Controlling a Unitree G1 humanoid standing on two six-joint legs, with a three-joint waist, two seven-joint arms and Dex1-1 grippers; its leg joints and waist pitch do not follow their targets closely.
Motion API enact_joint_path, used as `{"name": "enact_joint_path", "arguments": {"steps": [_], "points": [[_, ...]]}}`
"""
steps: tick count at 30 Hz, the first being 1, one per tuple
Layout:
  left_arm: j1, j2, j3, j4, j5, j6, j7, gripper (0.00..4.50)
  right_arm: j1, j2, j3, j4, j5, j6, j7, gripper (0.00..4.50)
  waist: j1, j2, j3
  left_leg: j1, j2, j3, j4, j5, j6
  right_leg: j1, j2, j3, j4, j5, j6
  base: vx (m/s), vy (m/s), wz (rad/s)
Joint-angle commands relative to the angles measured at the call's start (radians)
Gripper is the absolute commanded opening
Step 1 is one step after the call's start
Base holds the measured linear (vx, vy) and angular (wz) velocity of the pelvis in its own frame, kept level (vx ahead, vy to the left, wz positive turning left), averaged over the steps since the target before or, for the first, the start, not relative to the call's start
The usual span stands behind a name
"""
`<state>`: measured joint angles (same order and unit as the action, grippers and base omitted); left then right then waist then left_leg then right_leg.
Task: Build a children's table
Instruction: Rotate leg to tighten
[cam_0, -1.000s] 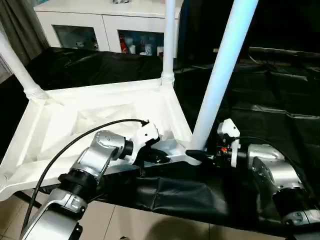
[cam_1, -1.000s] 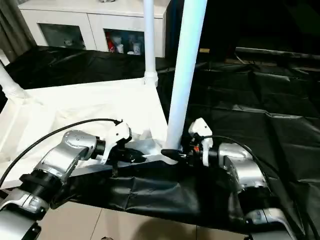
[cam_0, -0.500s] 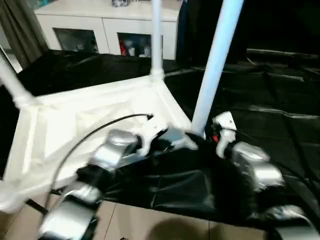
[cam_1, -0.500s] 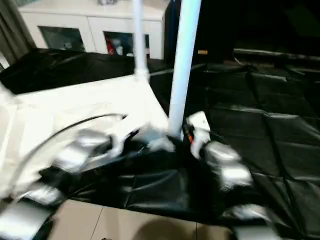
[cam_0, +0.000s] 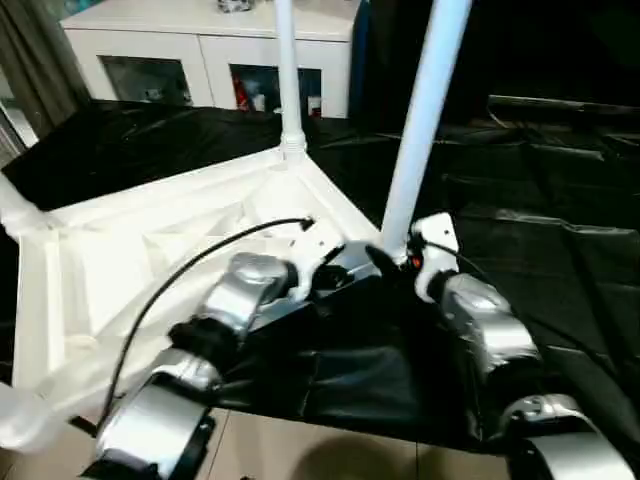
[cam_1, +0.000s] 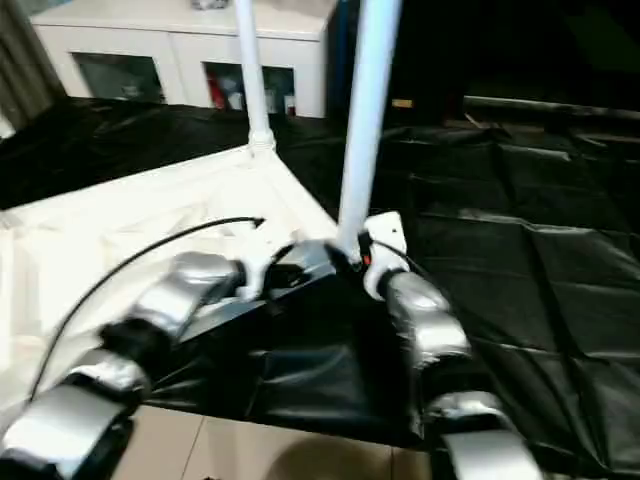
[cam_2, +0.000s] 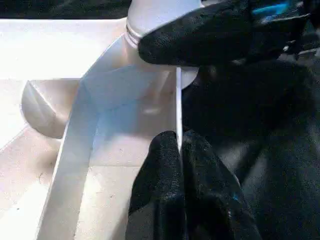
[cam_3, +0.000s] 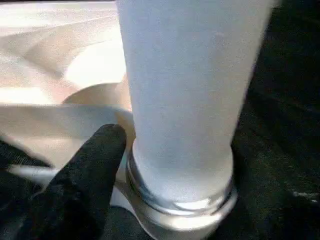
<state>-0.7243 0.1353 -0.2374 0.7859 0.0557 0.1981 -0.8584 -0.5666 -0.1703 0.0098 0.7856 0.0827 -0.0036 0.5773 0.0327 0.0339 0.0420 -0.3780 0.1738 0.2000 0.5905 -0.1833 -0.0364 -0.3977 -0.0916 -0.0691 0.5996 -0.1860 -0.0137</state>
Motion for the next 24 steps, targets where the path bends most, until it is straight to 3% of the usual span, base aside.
{"name": "enact_joint_path", "arguments": {"steps": [1,3,6,12,20,24], "points": [[0.017,-0.016,-0.029,-0.056,-0.044,-0.048,-0.085,0.0,0.028,0.005,0.08,-0.018,0.0,0.023,0.116,3.6,0.003,-0.025,-0.056,0.009,0.056,-0.025,-0.065,-0.191,0.113,0.045,-0.066,0.043,-0.083,-0.262,-0.213,0.0,0.0,0.0],[0.049,0.032,-0.049,-0.107,-0.059,-0.052,-0.182,0.0,0.057,-0.072,0.097,-0.078,0.025,0.021,0.269,3.6,0.005,-0.029,-0.058,0.008,0.057,-0.026,-0.064,-0.181,0.116,0.05,-0.066,0.042,-0.079,-0.249,-0.214,0.0,0.0,0.0],[0.072,0.07,-0.059,-0.151,-0.068,-0.039,-0.249,0.0,0.084,-0.134,0.091,-0.138,0.068,0.04,0.403,3.6,0.008,-0.028,-0.058,0.007,0.062,-0.023,-0.062,-0.168,0.139,0.045,-0.062,0.043,-0.071,-0.2,-0.233,0.0,0.0,0.0],[0.113,0.121,-0.081,-0.235,-0.088,0.018,-0.366,0.0,0.111,-0.208,0.085,-0.188,0.113,0.083,0.561,3.6,0.02,-0.029,-0.058,0.008,0.064,-0.02,-0.061,-0.158,0.139,0.044,-0.063,0.042,-0.066,-0.177,-0.252,0.0,0.0,0.0],[0.135,0.138,-0.079,-0.277,-0.091,0.041,-0.391,0.0,0.118,-0.209,0.082,-0.201,0.134,0.119,0.587,2.81,0.021,-0.033,-0.058,0.009,0.062,-0.021,-0.06,-0.145,0.12,0.043,-0.063,0.044,-0.065,-0.181,-0.246,0.0,0.0,0.0],[0.135,0.135,-0.072,-0.281,-0.09,0.046,-0.357,0.0,0.131,-0.186,0.085,-0.209,0.145,0.149,0.575,2.63,0.022,-0.034,-0.059,0.008,0.061,-0.02,-0.059,-0.133,0.123,0.043,-0.062,0.044,-0.063,-0.167,-0.246,0.0,0.0,0.0]]}}
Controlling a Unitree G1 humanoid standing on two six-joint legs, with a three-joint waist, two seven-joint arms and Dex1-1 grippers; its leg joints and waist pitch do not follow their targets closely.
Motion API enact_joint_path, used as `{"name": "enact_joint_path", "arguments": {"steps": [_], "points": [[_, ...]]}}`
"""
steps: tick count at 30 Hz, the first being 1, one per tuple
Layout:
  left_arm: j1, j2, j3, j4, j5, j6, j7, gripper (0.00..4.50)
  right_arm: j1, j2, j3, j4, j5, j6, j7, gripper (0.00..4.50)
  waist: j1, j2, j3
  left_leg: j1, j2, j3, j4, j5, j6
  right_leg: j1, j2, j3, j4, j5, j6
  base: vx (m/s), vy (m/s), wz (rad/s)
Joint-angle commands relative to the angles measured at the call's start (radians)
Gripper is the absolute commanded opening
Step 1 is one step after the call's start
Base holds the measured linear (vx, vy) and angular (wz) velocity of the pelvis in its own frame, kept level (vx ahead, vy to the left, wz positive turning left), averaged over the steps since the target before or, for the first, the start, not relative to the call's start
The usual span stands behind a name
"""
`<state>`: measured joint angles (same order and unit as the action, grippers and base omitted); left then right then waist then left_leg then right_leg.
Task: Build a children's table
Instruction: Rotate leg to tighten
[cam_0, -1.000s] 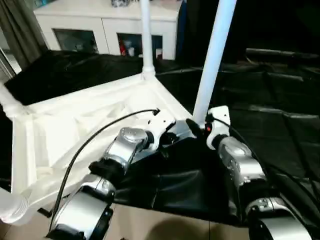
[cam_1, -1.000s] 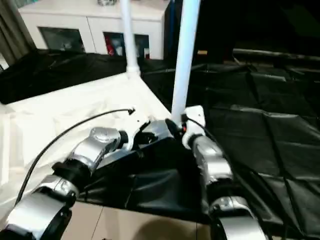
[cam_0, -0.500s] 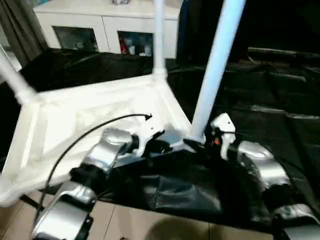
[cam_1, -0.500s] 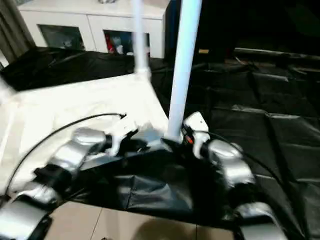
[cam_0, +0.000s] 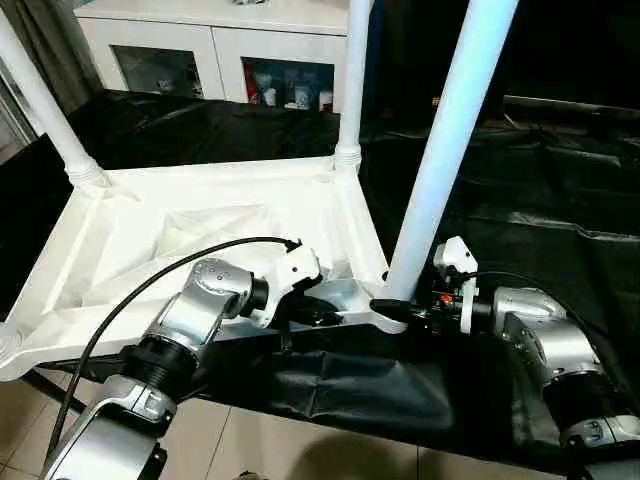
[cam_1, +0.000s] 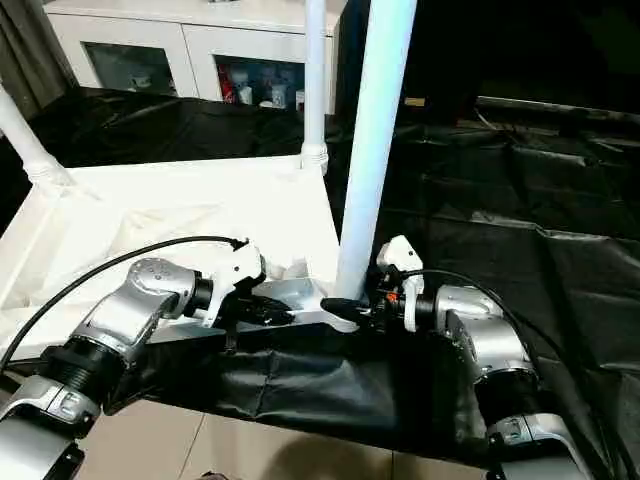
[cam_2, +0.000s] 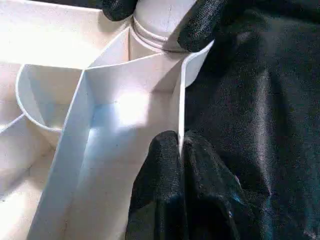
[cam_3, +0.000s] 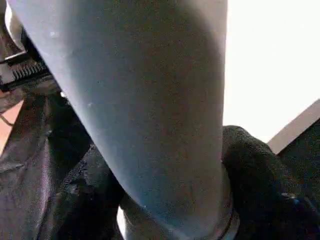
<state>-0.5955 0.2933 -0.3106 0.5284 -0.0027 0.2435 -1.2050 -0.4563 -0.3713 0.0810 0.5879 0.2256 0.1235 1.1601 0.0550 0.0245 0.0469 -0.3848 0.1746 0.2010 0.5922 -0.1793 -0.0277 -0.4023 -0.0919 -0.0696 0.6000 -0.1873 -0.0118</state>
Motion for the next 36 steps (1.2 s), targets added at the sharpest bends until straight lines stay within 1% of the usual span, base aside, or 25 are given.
{"name": "enact_joint_path", "arguments": {"steps": [1,4,5,6,8,9,10,12,13,14,15,17,18,20,21,23,25,26,27,28,29,30,32,33,36], "points": [[0.004,-0.025,0.003,-0.02,-0.029,-0.001,0.002,0.0,0.024,0.021,0.012,-0.009,0.0,0.024,-0.021,2.63,0.0,-0.024,-0.063,0.016,0.06,-0.021,-0.061,-0.138,0.114,0.047,-0.062,0.044,-0.065,-0.167,-0.249,0.0,0.0,0.0],[-0.012,-0.046,0.016,0.011,-0.015,-0.008,0.066,0.0,0.021,0.049,0.004,0.027,-0.035,-0.001,-0.12,2.56,-0.004,-0.025,-0.061,0.017,0.059,-0.024,-0.065,-0.163,0.095,0.045,-0.064,0.044,-0.07,-0.21,-0.238,0.0,0.0,0.0],[-0.038,-0.078,0.036,0.057,-0.001,-0.014,0.152,0.0,0.005,0.083,-0.01,0.089,-0.086,-0.039,-0.28,2.56,-0.008,-0.026,-0.059,0.02,0.058,-0.024,-0.067,-0.18,0.078,0.042,-0.063,0.044,-0.076,-0.244,-0.229,0.0,0.0,0.0],[-0.04,-0.079,0.037,0.059,0.0,-0.014,0.156,0.0,0.004,0.084,-0.011,0.092,-0.088,-0.04,-0.288,2.56,-0.012,-0.026,-0.058,0.018,0.057,-0.024,-0.067,-0.191,0.069,0.041,-0.064,0.045,-0.078,-0.262,-0.223,0.0,0.0,0.0],[-0.072,-0.119,0.058,0.115,0.015,-0.021,0.257,0.0,-0.014,0.125,-0.035,0.151,-0.112,-0.057,-0.44,2.56,-0.021,-0.026,-0.057,0.025,0.055,-0.026,-0.069,-0.23,0.039,0.038,-0.065,0.045,-0.087,-0.336,-0.203,0.0,0.0,0.0],[-0.101,-0.153,0.072,0.162,0.023,-0.02,0.339,0.0,-0.027,0.161,-0.058,0.178,-0.113,-0.045,-0.543,2.56,-0.023,-0.029,-0.057,0.024,0.054,-0.026,-0.069,-0.237,0.037,0.038,-0.065,0.046,-0.089,-0.344,-0.198,0.0,0.0,0.0],[-0.119,-0.174,0.084,0.189,0.026,-0.015,0.39,0.0,-0.037,0.183,-0.071,0.193,-0.114,-0.034,-0.606,2.56,-0.025,-0.028,-0.057,0.024,0.054,-0.029,-0.072,-0.244,0.033,0.038,-0.064,0.045,-0.089,-0.36,-0.191,0.0,0.0,0.0],[-0.153,-0.216,0.106,0.24,0.025,-0.014,0.49,0.0,-0.063,0.228,-0.096,0.223,-0.111,-0.013,-0.726,2.56,-0.027,-0.027,-0.058,0.025,0.053,-0.028,-0.072,-0.239,0.029,0.036,-0.063,0.046,-0.09,-0.351,-0.185,0.0,0.0,0.0],[-0.154,-0.217,0.107,0.242,0.024,-0.014,0.493,0.0,-0.064,0.229,-0.097,0.224,-0.111,-0.012,-0.73,2.56,-0.027,-0.028,-0.06,0.023,0.052,-0.028,-0.071,-0.229,0.032,0.039,-0.063,0.046,-0.088,-0.324,-0.191,0.0,0.0,0.0],[-0.174,-0.243,0.117,0.268,0.024,-0.018,0.533,0.0,-0.087,0.263,-0.112,0.249,-0.103,-0.005,-0.784,2.56,-0.024,-0.026,-0.061,0.021,0.053,-0.026,-0.07,-0.214,0.045,0.04,-0.064,0.047,-0.087,-0.293,-0.196,0.0,0.0,0.0],[-0.174,-0.243,0.117,0.268,0.024,-0.018,0.533,0.0,-0.087,0.263,-0.112,0.249,-0.103,-0.005,-0.784,2.55,-0.024,-0.026,-0.062,0.023,0.052,-0.025,-0.069,-0.21,0.049,0.039,-0.064,0.047,-0.087,-0.284,-0.198,0.0,0.0,0.0],[-0.188,-0.261,0.118,0.287,0.029,-0.027,0.547,0.0,-0.111,0.288,-0.108,0.275,-0.113,-0.011,-0.825,2.55,-0.021,-0.024,-0.065,0.018,0.051,-0.025,-0.066,-0.18,0.066,0.044,-0.065,0.046,-0.081,-0.239,-0.206,0.0,0.0,0.0],[-0.195,-0.27,0.112,0.293,0.033,-0.041,0.535,0.0,-0.127,0.296,-0.082,0.284,-0.139,-0.038,-0.829,2.55,-0.022,-0.026,-0.065,0.014,0.05,-0.025,-0.065,-0.164,0.075,0.047,-0.065,0.045,-0.079,-0.217,-0.21,0.0,0.0,0.0],[-0.197,-0.268,0.106,0.295,0.033,-0.054,0.513,0.0,-0.138,0.302,-0.101,0.288,-0.104,-0.045,-0.785,3.11,-0.021,-0.025,-0.068,0.014,0.05,-0.024,-0.062,-0.146,0.097,0.049,-0.065,0.044,-0.075,-0.184,-0.221,0.0,0.0,0.0],[-0.193,-0.262,0.102,0.288,0.032,-0.059,0.495,0.0,-0.139,0.3,-0.107,0.285,-0.09,-0.045,-0.761,3.24,-0.02,-0.025,-0.068,0.014,0.05,-0.024,-0.062,-0.144,0.102,0.049,-0.065,0.044,-0.074,-0.176,-0.224,0.0,0.0,0.0],[-0.186,-0.25,0.089,0.287,0.03,-0.085,0.451,0.0,-0.141,0.289,-0.105,0.279,-0.085,-0.044,-0.722,3.24,-0.02,-0.024,-0.066,0.013,0.051,-0.024,-0.063,-0.149,0.109,0.049,-0.064,0.043,-0.073,-0.167,-0.231,0.0,0.0,0.0],[-0.173,-0.236,0.077,0.27,0.025,-0.091,0.399,0.0,-0.138,0.27,-0.1,0.265,-0.082,-0.039,-0.677,3.56,-0.019,-0.025,-0.066,0.013,0.051,-0.024,-0.063,-0.168,0.111,0.051,-0.065,0.043,-0.076,-0.189,-0.229,0.0,0.0,0.0],[-0.149,-0.21,0.061,0.235,0.018,-0.092,0.33,0.0,-0.128,0.229,-0.08,0.238,-0.081,-0.044,-0.588,3.56,-0.018,-0.026,-0.065,0.012,0.052,-0.025,-0.063,-0.173,0.114,0.054,-0.065,0.041,-0.076,-0.194,-0.228,0.0,0.0,0.0],[-0.144,-0.205,0.058,0.228,0.017,-0.093,0.318,0.0,-0.125,0.22,-0.075,0.232,-0.081,-0.047,-0.57,3.64,-0.018,-0.026,-0.064,0.011,0.053,-0.025,-0.063,-0.176,0.115,0.054,-0.066,0.042,-0.076,-0.196,-0.228,0.0,0.0,0.0],[-0.129,-0.189,0.05,0.204,0.011,-0.083,0.28,0.0,-0.112,0.194,-0.064,0.207,-0.072,-0.045,-0.505,3.64,-0.018,-0.022,-0.064,0.014,0.054,-0.024,-0.063,-0.183,0.114,0.051,-0.067,0.043,-0.078,-0.206,-0.225,0.0,0.0,0.0],[-0.108,-0.166,0.04,0.172,0.002,-0.078,0.224,0.0,-0.093,0.157,-0.052,0.17,-0.053,-0.038,-0.4,3.64,-0.017,-0.025,-0.064,0.012,0.055,-0.025,-0.063,-0.184,0.114,0.054,-0.067,0.043,-0.078,-0.208,-0.223,0.0,0.0,0.0],[-0.107,-0.165,0.04,0.171,0.002,-0.078,0.221,0.0,-0.092,0.156,-0.052,0.168,-0.052,-0.038,-0.395,3.64,-0.015,-0.023,-0.063,0.013,0.057,-0.025,-0.063,-0.187,0.118,0.054,-0.067,0.043,-0.077,-0.207,-0.227,0.0,0.0,0.0],[-0.073,-0.122,0.022,0.114,-0.018,-0.068,0.127,0.0,-0.046,0.072,-0.024,0.08,-0.014,-0.024,-0.199,3.64,-0.012,-0.023,-0.064,0.014,0.059,-0.025,-0.064,-0.185,0.12,0.054,-0.064,0.042,-0.075,-0.199,-0.234,0.0,0.0,0.0],[-0.066,-0.11,0.016,0.1,-0.021,-0.061,0.106,0.0,-0.036,0.054,-0.017,0.063,-0.009,-0.024,-0.166,3.64,-0.006,-0.021,-0.064,0.015,0.064,-0.024,-0.064,-0.178,0.123,0.053,-0.063,0.042,-0.072,-0.181,-0.239,0.0,0.0,0.0],[-0.051,-0.087,0.006,0.076,-0.027,-0.045,0.064,0.0,-0.022,0.021,-0.009,0.043,-0.005,-0.031,-0.101,3.64,-0.002,-0.021,-0.062,0.016,0.063,-0.022,-0.065,-0.189,0.116,0.048,-0.062,0.041,-0.072,-0.189,-0.248,0.0,0.0,0.0]]}}
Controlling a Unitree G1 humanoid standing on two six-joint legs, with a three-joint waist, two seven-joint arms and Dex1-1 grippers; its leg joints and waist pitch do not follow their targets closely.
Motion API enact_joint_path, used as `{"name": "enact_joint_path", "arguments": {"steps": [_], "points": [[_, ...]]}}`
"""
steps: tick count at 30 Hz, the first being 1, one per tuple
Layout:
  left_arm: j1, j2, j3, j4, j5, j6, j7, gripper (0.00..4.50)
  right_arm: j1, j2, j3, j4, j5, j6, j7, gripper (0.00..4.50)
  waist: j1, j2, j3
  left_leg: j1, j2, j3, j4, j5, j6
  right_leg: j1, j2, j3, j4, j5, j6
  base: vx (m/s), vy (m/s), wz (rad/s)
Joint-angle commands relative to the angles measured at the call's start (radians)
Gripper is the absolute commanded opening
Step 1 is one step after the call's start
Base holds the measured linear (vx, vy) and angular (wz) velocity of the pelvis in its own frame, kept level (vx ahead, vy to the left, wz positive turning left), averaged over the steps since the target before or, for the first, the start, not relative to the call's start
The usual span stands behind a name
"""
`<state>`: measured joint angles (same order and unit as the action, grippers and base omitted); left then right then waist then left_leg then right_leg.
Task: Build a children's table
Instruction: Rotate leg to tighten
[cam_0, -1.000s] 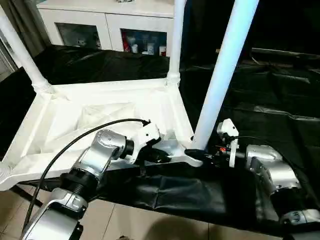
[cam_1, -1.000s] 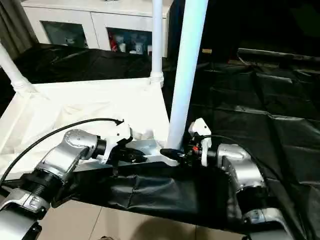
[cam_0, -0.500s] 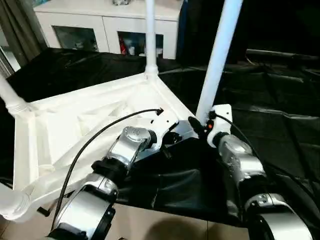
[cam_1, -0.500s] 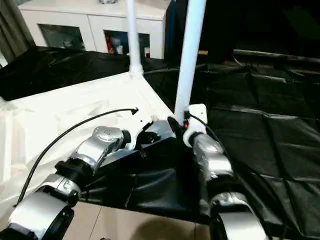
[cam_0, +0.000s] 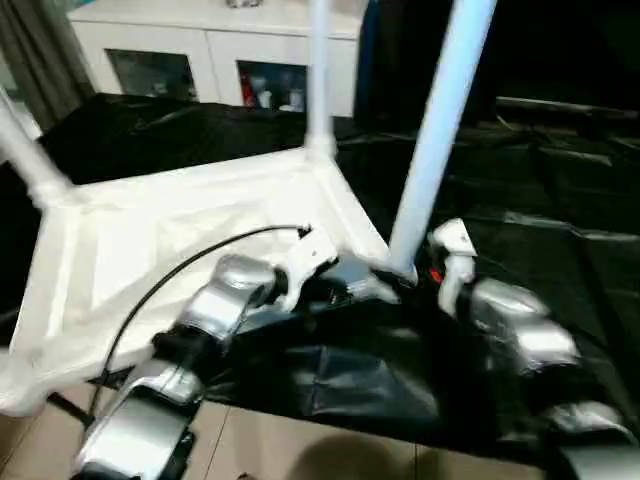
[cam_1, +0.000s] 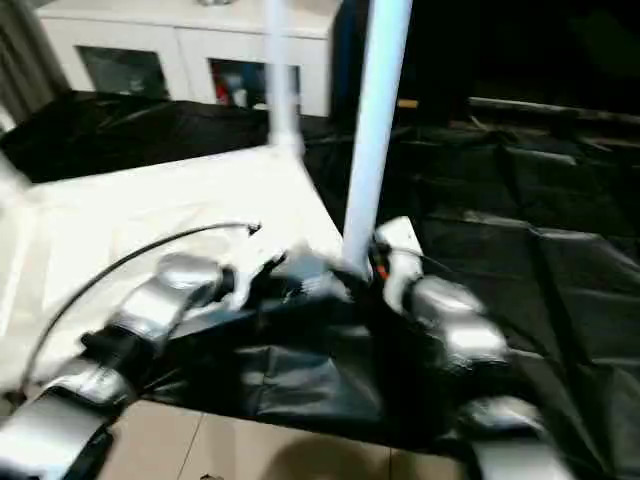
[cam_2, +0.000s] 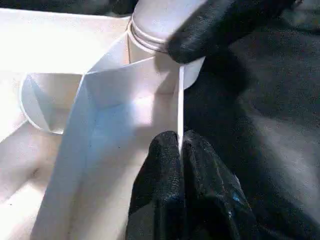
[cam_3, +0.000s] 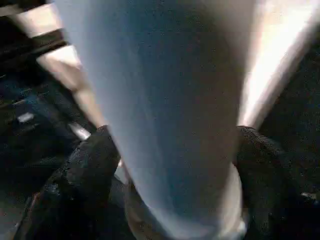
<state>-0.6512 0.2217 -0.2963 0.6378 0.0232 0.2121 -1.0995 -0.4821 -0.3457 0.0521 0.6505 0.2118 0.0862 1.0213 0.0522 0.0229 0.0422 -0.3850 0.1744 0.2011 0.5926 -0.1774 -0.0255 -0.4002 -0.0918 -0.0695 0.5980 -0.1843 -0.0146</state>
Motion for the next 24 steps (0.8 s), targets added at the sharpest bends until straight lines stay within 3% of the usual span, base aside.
{"name": "enact_joint_path", "arguments": {"steps": [1,7,9,16,19,21,24], "points": [[0.011,-0.007,-0.01,-0.044,-0.054,-0.008,-0.059,0.0,0.007,-0.017,0.021,-0.022,0.008,-0.001,0.062,3.64,0.002,-0.019,-0.057,0.018,0.064,-0.022,-0.066,-0.198,0.105,0.045,-0.064,0.042,-0.071,-0.206,-0.243,0.0,0.0,0.0],[0.051,0.029,-0.018,-0.12,-0.063,0.033,-0.116,0.0,0.024,-0.065,0.035,-0.054,0.016,0.018,0.156,3.25,0.007,-0.018,-0.059,0.016,0.063,-0.023,-0.066,-0.183,0.097,0.046,-0.063,0.043,-0.067,-0.188,-0.245,0.0,0.0,0.0],[0.053,0.031,-0.018,-0.126,-0.064,0.036,-0.118,0.0,0.024,-0.065,0.037,-0.057,0.017,0.021,0.157,2.96,0.006,-0.018,-0.059,0.016,0.062,-0.023,-0.066,-0.176,0.099,0.046,-0.063,0.043,-0.067,-0.184,-0.244,0.0,0.0,0.0],[0.046,0.021,-0.004,-0.119,-0.049,0.03,-0.062,0.0,0.026,-0.023,0.034,-0.049,0.012,0.037,0.105,2.57,0.004,-0.017,-0.059,0.018,0.061,-0.024,-0.066,-0.189,0.089,0.044,-0.063,0.043,-0.07,-0.201,-0.241,0.0,0.0,0.0],[0.021,-0.012,0.019,-0.077,-0.033,0.036,0.032,0.0,0.023,0.013,0.023,-0.008,-0.027,0.032,-0.033,2.55,-0.001,-0.017,-0.058,0.017,0.06,-0.026,-0.069,-0.196,0.075,0.043,-0.063,0.044,-0.072,-0.222,-0.232,0.0,0.0,0.0],[-0.024,-0.064,0.052,-0.005,-0.016,0.026,0.166,0.0,0.013,0.063,0.006,0.063,-0.079,0.011,-0.229,2.54,-0.007,-0.017,-0.058,0.02,0.056,-0.025,-0.068,-0.199,0.057,0.041,-0.064,0.044,-0.077,-0.247,-0.221,0.0,0.0,0.0],[-0.053,-0.096,0.068,0.042,-0.008,0.023,0.242,0.0,0.005,0.101,-0.014,0.097,-0.088,0.027,-0.344,2.53,-0.013,-0.018,-0.057,0.021,0.053,-0.028,-0.07,-0.221,0.043,0.042,-0.064,0.043,-0.083,-0.288,-0.208,0.0,0.0,0.0]]}}
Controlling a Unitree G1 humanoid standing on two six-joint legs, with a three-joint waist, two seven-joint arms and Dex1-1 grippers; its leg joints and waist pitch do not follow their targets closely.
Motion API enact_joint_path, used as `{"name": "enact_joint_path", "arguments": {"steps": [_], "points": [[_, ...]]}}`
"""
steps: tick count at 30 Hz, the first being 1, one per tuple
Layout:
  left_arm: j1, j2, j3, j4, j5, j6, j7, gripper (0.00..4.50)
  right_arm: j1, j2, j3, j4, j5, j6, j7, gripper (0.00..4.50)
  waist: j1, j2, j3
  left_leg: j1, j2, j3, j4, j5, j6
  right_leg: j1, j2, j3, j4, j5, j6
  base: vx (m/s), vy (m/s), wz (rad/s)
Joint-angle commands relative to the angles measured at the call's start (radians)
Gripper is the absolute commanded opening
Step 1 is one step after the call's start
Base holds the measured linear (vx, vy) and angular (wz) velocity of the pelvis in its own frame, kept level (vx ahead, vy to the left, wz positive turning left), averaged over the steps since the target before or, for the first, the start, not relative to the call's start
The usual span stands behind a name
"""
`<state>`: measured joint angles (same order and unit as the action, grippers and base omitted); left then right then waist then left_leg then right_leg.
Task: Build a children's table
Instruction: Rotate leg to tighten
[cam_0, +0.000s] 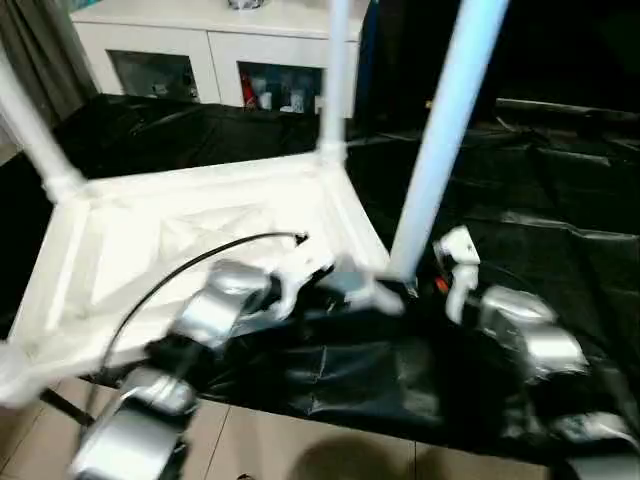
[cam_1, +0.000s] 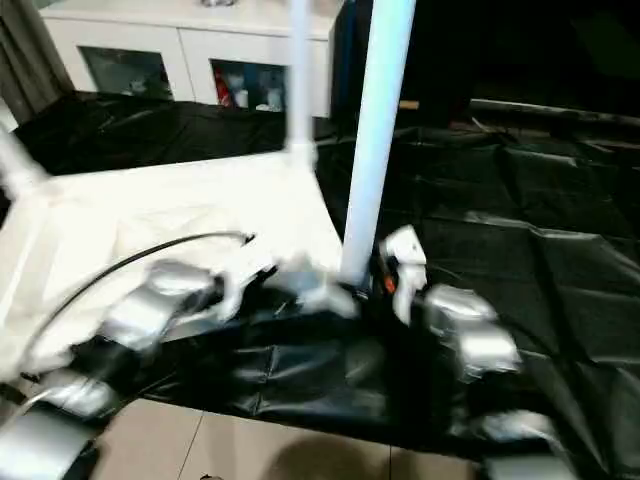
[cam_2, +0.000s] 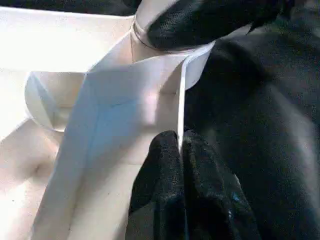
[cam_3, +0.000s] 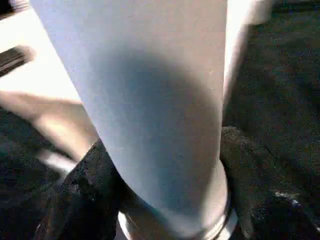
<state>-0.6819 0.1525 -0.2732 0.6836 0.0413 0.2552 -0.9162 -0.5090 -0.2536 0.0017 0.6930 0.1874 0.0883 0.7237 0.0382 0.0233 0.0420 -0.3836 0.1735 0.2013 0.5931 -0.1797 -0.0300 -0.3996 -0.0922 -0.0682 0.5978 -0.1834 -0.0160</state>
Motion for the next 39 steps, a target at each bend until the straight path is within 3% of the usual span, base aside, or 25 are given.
{"name": "enact_joint_path", "arguments": {"steps": [1,3,4,5,7,8,9,10,13,19,23,28,31,33,39], "points": [[-0.032,-0.039,0.046,0.012,-0.023,-0.025,0.079,0.0,0.029,0.025,0.028,0.063,-0.065,0.029,-0.091,2.53,-0.001,-0.019,-0.056,0.018,0.055,-0.028,-0.07,-0.22,0.052,0.041,-0.064,0.042,-0.084,-0.29,-0.202,0.0,0.0,0.0],[-0.067,-0.092,0.058,0.06,-0.027,-0.023,0.154,0.0,0.014,0.094,0.007,0.095,-0.064,0.056,-0.229,2.53,-0.003,-0.017,-0.059,0.018,0.054,-0.027,-0.07,-0.214,0.057,0.039,-0.063,0.043,-0.082,-0.276,-0.202,0.0,0.0,0.0],[-0.08,-0.111,0.062,0.079,-0.028,-0.024,0.182,0.0,0.002,0.125,-0.002,0.111,-0.06,0.073,-0.278,2.53,-0.003,-0.009,-0.059,0.019,0.055,-0.028,-0.071,-0.202,0.052,0.038,-0.062,0.043,-0.08,-0.25,-0.208,0.0,0.0,0.0],[-0.086,-0.119,0.064,0.089,-0.028,-0.026,0.193,0.0,-0.004,0.139,-0.005,0.118,-0.058,0.081,-0.3,2.53,-0.007,-0.014,-0.06,0.015,0.053,-0.03,-0.073,-0.195,0.051,0.044,-0.06,0.04,-0.078,-0.233,-0.211,0.0,0.0,0.0],[-0.097,-0.13,0.063,0.11,-0.021,-0.041,0.201,0.0,-0.014,0.165,0.0,0.125,-0.066,0.06,-0.319,2.53,-0.004,-0.014,-0.06,0.018,0.053,-0.026,-0.069,-0.198,0.064,0.042,-0.064,0.042,-0.08,-0.223,-0.213,0.0,0.0,0.0],[-0.101,-0.135,0.065,0.118,-0.021,-0.047,0.201,0.0,-0.018,0.176,0.002,0.124,-0.062,0.05,-0.307,2.87,-0.005,-0.014,-0.06,0.016,0.052,-0.027,-0.069,-0.199,0.068,0.043,-0.065,0.042,-0.08,-0.226,-0.213,0.0,0.0,0.0],[-0.103,-0.137,0.064,0.124,-0.021,-0.053,0.196,0.0,-0.022,0.187,0.006,0.12,-0.058,0.041,-0.29,3.08,-0.002,-0.007,-0.061,0.017,0.052,-0.028,-0.069,-0.198,0.072,0.045,-0.065,0.042,-0.08,-0.226,-0.211,0.0,0.0,0.0],[-0.103,-0.137,0.061,0.124,-0.021,-0.057,0.188,0.0,-0.024,0.191,0.006,0.117,-0.052,0.039,-0.279,3.22,-0.004,-0.012,-0.06,0.015,0.053,-0.027,-0.069,-0.205,0.076,0.044,-0.064,0.041,-0.082,-0.226,-0.21,0.0,0.0,0.0],[-0.093,-0.12,0.047,0.111,-0.021,-0.062,0.144,0.0,-0.029,0.187,0.013,0.097,-0.034,0.039,-0.226,3.43,-0.004,-0.013,-0.059,0.015,0.055,-0.029,-0.072,-0.215,0.078,0.045,-0.064,0.041,-0.082,-0.245,-0.207,0.0,0.0,0.0],[-0.041,-0.038,0.01,0.042,-0.032,-0.073,-0.028,0.0,0.02,0.054,0.056,-0.039,-0.013,-0.027,0.045,3.57,0.001,-0.019,-0.061,0.01,0.056,-0.026,-0.066,-0.174,0.115,0.051,-0.066,0.041,-0.074,-0.174,-0.221,0.0,0.0,0.0],[-0.001,0.01,-0.011,-0.029,-0.053,-0.056,-0.137,0.0,0.056,-0.023,0.052,-0.122,0.047,0.003,0.209,3.57,0.004,-0.018,-0.061,0.011,0.06,-0.025,-0.065,-0.17,0.137,0.05,-0.063,0.04,-0.07,-0.159,-0.239,0.0,0.0,0.0],[0.039,0.063,-0.047,-0.098,-0.062,-0.01,-0.255,0.0,0.103,-0.108,0.083,-0.205,0.078,0.045,0.382,3.57,0.012,-0.017,-0.057,0.015,0.065,-0.024,-0.07,-0.205,0.113,0.045,-0.062,0.041,-0.074,-0.223,-0.229,0.0,0.0,0.0],[0.061,0.085,-0.064,-0.138,-0.07,0.016,-0.309,0.0,0.118,-0.136,0.092,-0.233,0.089,0.071,0.43,3.57,0.02,-0.012,-0.058,0.018,0.067,-0.024,-0.071,-0.2,0.105,0.042,-0.062,0.042,-0.073,-0.217,-0.23,0.0,0.0,0.0],[0.071,0.093,-0.065,-0.157,-0.07,0.022,-0.316,0.0,0.128,-0.153,0.1,-0.248,0.094,0.094,0.461,3.57,0.023,-0.015,-0.058,0.017,0.066,-0.024,-0.072,-0.201,0.098,0.043,-0.062,0.042,-0.072,-0.209,-0.234,0.0,0.0,0.0],[0.082,0.106,-0.063,-0.188,-0.075,0.042,-0.323,0.0,0.14,-0.159,0.109,-0.273,0.102,0.13,0.486,2.96,0.023,-0.015,-0.058,0.017,0.063,-0.025,-0.07,-0.191,0.087,0.044,-0.064,0.043,-0.074,-0.221,-0.223,0.0,0.0,0.0]]}}
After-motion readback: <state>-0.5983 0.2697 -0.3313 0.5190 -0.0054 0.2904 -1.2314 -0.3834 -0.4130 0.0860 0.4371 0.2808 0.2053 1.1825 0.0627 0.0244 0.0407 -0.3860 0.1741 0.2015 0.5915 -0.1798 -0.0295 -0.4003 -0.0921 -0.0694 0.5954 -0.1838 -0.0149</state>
